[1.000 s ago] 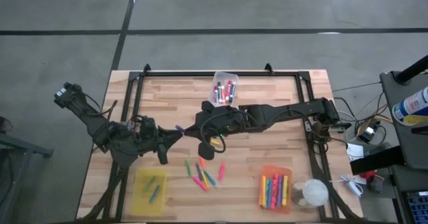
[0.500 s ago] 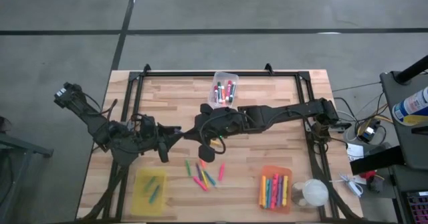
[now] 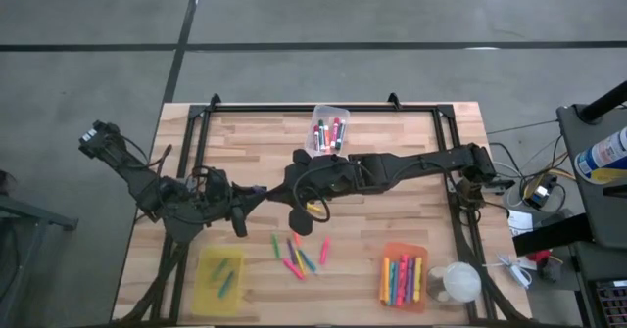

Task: Pick & Place Markers
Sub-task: Put the top violet highlighter into the yellow bin, then put the top yellow highlighter into the yellow bin

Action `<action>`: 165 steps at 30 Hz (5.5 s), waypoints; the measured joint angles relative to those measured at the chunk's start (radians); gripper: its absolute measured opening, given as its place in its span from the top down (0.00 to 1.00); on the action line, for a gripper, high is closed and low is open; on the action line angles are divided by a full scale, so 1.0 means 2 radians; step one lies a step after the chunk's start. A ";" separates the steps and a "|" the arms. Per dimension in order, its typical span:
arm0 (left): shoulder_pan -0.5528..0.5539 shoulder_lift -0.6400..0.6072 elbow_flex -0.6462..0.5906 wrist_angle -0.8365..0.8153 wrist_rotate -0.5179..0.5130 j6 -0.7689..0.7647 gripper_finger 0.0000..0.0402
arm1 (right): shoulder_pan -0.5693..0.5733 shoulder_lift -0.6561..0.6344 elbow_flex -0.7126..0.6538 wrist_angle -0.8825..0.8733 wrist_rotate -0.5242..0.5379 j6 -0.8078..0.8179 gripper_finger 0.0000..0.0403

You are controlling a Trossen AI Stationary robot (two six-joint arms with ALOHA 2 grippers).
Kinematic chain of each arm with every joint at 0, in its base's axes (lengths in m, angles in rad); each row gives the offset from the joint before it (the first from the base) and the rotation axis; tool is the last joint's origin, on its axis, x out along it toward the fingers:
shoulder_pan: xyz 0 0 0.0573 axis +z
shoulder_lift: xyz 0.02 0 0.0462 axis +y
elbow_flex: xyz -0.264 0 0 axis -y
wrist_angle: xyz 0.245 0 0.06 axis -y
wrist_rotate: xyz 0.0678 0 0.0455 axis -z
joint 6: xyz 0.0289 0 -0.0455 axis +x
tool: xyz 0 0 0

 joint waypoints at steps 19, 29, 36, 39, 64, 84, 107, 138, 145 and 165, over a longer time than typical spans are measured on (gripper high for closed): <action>-0.011 -0.041 0.015 -0.127 0.233 -0.212 0.89 | -0.001 -0.007 -0.001 -0.228 0.034 -0.004 0.52; -0.046 0.026 -0.011 -0.247 0.441 -0.379 0.89 | -0.005 -0.006 -0.006 -0.232 0.071 -0.019 0.53; -0.069 0.087 -0.052 -0.247 0.556 -0.430 0.89 | -0.015 -0.006 -0.007 -0.231 0.072 -0.025 0.54; -0.074 0.107 -0.068 -0.239 0.567 -0.437 0.89 | -0.018 -0.006 -0.007 -0.231 0.071 -0.025 0.54; -0.076 0.133 -0.169 -0.102 0.596 -0.465 0.66 | -0.019 -0.006 -0.010 -0.231 0.070 -0.003 0.54; -0.074 -0.008 -0.106 -0.092 0.283 -0.408 0.63 | -0.022 -0.006 -0.195 -0.097 0.014 0.026 0.54; -0.073 -0.060 -0.089 0.038 0.119 -0.244 0.63 | -0.052 0.089 -0.254 -0.033 -0.009 0.048 0.59; -0.072 -0.060 -0.090 0.040 0.079 -0.134 0.63 | -0.054 0.084 -0.124 -0.106 -0.076 0.054 0.94; -0.072 -0.060 -0.090 0.041 0.043 -0.043 0.63 | -0.037 0.069 -0.042 -0.147 -0.075 0.055 0.94; -0.073 -0.062 -0.090 0.040 -0.049 0.045 0.63 | 0.004 0.066 0.119 -0.206 -0.023 0.050 0.94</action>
